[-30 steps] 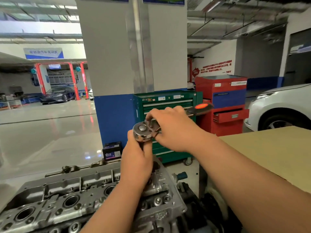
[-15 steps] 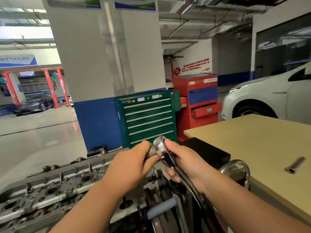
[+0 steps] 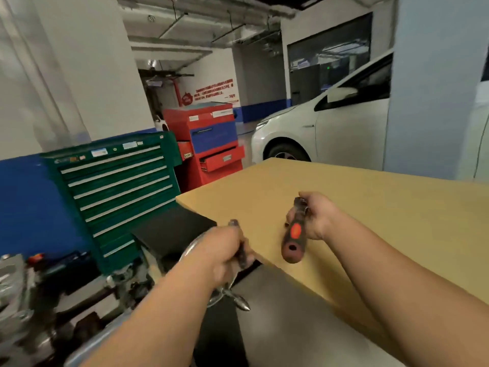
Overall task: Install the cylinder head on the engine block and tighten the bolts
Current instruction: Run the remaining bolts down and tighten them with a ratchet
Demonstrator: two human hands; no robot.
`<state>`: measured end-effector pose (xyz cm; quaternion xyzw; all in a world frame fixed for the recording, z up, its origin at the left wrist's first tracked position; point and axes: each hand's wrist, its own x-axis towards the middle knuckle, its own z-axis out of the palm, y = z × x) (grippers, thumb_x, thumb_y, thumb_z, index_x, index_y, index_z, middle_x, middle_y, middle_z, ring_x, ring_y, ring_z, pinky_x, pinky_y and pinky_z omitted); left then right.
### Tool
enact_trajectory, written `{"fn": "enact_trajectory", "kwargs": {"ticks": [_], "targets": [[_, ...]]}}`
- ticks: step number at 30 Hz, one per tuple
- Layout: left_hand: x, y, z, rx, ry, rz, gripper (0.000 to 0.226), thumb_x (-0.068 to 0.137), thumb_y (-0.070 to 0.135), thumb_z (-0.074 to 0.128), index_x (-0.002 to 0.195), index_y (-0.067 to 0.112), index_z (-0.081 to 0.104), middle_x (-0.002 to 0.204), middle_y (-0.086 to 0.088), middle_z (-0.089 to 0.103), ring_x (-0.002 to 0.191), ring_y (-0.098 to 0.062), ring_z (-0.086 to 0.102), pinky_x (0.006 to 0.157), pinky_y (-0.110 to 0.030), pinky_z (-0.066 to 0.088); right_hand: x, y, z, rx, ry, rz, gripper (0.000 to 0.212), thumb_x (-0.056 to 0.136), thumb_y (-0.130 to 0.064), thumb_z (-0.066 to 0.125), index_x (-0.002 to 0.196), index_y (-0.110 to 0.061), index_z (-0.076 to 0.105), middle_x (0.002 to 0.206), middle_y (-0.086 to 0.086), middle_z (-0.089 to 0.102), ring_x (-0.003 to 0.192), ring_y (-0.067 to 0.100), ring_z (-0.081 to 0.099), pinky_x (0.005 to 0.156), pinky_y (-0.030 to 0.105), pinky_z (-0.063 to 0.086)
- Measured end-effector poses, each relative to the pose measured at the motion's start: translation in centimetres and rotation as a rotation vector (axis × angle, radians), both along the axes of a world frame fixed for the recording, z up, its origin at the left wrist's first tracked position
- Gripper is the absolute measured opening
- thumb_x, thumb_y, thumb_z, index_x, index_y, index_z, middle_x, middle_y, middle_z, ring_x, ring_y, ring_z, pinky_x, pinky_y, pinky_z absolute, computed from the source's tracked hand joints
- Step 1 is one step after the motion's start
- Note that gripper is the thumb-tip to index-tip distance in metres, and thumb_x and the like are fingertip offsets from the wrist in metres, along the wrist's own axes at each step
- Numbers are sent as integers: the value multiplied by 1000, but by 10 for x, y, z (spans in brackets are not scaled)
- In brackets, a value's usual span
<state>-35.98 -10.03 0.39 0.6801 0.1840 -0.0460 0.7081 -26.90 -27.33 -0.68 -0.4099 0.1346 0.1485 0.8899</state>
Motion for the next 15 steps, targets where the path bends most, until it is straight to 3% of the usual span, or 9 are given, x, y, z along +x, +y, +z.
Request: {"fn": "enact_trajectory", "kwargs": {"ticks": [2,4,6,8,10,12,15], "targets": [[17,-55,-17,0,43,-79,25,93,-5,35,74,6,48,58,-10,45,49,-20,42,47,-25,42,13,-42,-17,-141,30,-71,20,100,-23,40,89,-7,43,74,9,38,54,20,43,42,27,48],[37,-95,-36,170,45,-125,19,93,-2,41,92,-2,60,79,-21,62,64,-26,55,63,-31,47,21,-74,-41,-264,58,-102,17,99,-23,42,109,-8,41,85,13,41,65,25,51,52,36,50],[55,-125,-52,337,32,-135,33,97,8,46,127,-3,53,123,-23,60,101,-31,62,84,-34,52,28,-100,-59,-320,41,-115,17,98,-23,44,109,-11,43,91,14,44,73,29,55,57,41,52],[65,-143,-67,439,-42,-132,49,98,19,49,143,7,38,142,-14,48,123,-28,53,99,-32,46,36,-121,-65,-326,-18,-89,13,96,-25,47,94,-12,47,85,11,44,71,29,53,55,40,51],[68,-152,-82,576,-144,-181,56,97,31,51,147,18,32,147,-5,42,127,-24,49,104,-32,41,42,-132,-61,-328,-84,-68,14,95,-25,50,89,-13,48,79,9,48,64,27,53,49,37,52],[69,-158,-101,799,-168,-280,52,97,41,47,145,22,37,142,0,44,123,-24,49,105,-37,41,47,-131,-59,-381,-147,-95,10,94,-20,52,94,-10,54,80,10,52,63,25,54,44,32,50],[69,-159,-122,1068,-248,-310,43,101,42,36,136,21,48,136,1,48,123,-19,40,108,-33,33,53,-118,-65,-489,-148,-189,20,88,-15,57,103,-4,66,82,7,56,66,20,52,52,27,40]]}}
